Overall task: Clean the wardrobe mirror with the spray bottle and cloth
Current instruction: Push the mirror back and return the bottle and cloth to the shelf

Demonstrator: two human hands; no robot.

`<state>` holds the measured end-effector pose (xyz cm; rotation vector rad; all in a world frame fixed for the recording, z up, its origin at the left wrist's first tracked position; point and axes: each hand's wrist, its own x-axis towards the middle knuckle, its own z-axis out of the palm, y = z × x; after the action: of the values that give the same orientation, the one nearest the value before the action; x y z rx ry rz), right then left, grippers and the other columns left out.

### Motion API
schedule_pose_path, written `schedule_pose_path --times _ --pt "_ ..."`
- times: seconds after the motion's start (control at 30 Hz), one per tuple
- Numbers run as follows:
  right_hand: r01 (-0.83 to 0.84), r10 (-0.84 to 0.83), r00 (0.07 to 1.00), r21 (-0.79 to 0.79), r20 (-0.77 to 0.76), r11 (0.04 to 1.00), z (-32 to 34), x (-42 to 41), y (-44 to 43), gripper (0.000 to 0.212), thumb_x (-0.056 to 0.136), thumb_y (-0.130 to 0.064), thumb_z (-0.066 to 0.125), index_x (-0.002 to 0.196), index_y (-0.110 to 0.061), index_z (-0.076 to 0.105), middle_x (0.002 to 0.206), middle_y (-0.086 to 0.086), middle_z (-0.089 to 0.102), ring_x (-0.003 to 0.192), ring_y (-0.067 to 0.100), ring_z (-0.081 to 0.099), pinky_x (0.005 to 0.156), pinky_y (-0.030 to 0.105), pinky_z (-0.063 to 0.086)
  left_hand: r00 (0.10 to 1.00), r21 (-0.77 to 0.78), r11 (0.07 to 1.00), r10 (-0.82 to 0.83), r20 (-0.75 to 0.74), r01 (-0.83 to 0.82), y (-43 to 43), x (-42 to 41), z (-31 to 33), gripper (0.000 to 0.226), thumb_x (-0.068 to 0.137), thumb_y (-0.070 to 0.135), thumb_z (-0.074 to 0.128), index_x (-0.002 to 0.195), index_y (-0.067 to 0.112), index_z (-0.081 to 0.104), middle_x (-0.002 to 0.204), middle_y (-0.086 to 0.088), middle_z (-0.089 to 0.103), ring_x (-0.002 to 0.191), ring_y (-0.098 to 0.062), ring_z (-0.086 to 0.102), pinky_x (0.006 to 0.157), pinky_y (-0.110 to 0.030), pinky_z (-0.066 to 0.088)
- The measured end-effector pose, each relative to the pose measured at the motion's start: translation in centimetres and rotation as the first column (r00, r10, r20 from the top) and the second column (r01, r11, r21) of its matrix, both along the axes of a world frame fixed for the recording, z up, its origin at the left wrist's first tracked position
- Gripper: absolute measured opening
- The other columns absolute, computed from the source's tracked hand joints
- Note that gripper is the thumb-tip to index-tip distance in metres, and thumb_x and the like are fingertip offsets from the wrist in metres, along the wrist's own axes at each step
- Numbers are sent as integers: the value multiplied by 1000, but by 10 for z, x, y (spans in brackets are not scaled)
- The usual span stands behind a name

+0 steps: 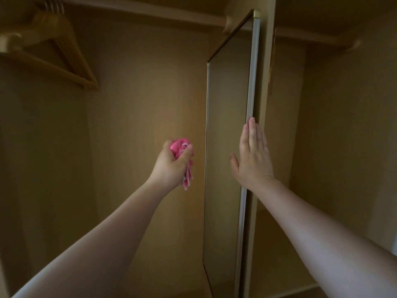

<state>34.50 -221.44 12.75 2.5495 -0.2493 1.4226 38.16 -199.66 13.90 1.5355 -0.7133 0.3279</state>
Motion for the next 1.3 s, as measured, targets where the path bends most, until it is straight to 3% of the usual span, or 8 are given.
schedule_pose_path --times 0.13,0.3,0.53,0.67,0.8,0.97,1.17,1.3 --pt "-94 94 995 7 -14 996 5 -36 1 73 95 -36 41 154 -14 4 161 14 2 148 26 0 118 41 7 995 -18 996 -89 -39 88 -7 -10 -4 13 95 33 54 104 24 49 68 -5 67 51 -28 62 34 -30 47" --pt "-248 246 967 20 67 969 3 -92 4 53 94 -33 43 142 -10 39 148 15 38 136 29 38 111 42 35 985 8 985 -171 -14 171 -37 -34 -6 27 95 34 54 114 16 49 80 -7 66 47 -7 61 38 -17 41" --pt "-466 460 879 23 122 884 -19 -168 -44 45 93 -18 51 136 -5 48 125 8 59 117 17 55 97 32 49 974 19 976 -219 56 218 -106 -99 -11 24 91 40 56 111 28 50 88 -1 70 69 -11 69 54 -20 50" --pt "-508 500 856 37 131 860 -37 -215 -105 38 92 -14 52 129 -5 54 115 5 65 106 14 59 92 24 48 972 53 972 -231 41 229 -167 -146 -23 34 88 49 54 113 26 49 74 -5 69 49 -19 64 40 -22 45" --pt "-520 511 854 97 100 849 -55 -259 -174 34 92 -16 48 124 -8 57 109 3 65 96 13 61 83 20 49 979 105 973 -204 -18 205 -235 -184 -39 29 85 53 53 108 38 47 87 -1 69 64 -14 69 50 -20 50" --pt "-496 498 866 200 44 845 -76 -290 -249 32 92 -15 48 121 -8 59 103 0 64 80 15 62 67 22 48 974 142 966 -201 -102 214 -301 -207 -60 38 85 52 54 116 32 45 92 -2 68 69 -16 69 52 -22 52" --pt "-374 412 911 348 -38 860 -113 -280 -325 34 92 -16 52 125 -15 58 110 -5 63 87 10 61 71 21 51 967 189 961 -167 -192 204 -350 -190 -99 47 80 55 54 117 29 45 88 -4 68 64 -18 69 49 -24 53" --pt "-248 370 910 469 -187 847 -140 -243 -366 39 95 -22 49 134 -20 52 123 -6 59 94 10 61 77 21 47 964 228 958 -115 -238 171 -375 -153 -132 48 79 56 55 115 26 45 78 -8 68 53 -21 67 43 -20 47"
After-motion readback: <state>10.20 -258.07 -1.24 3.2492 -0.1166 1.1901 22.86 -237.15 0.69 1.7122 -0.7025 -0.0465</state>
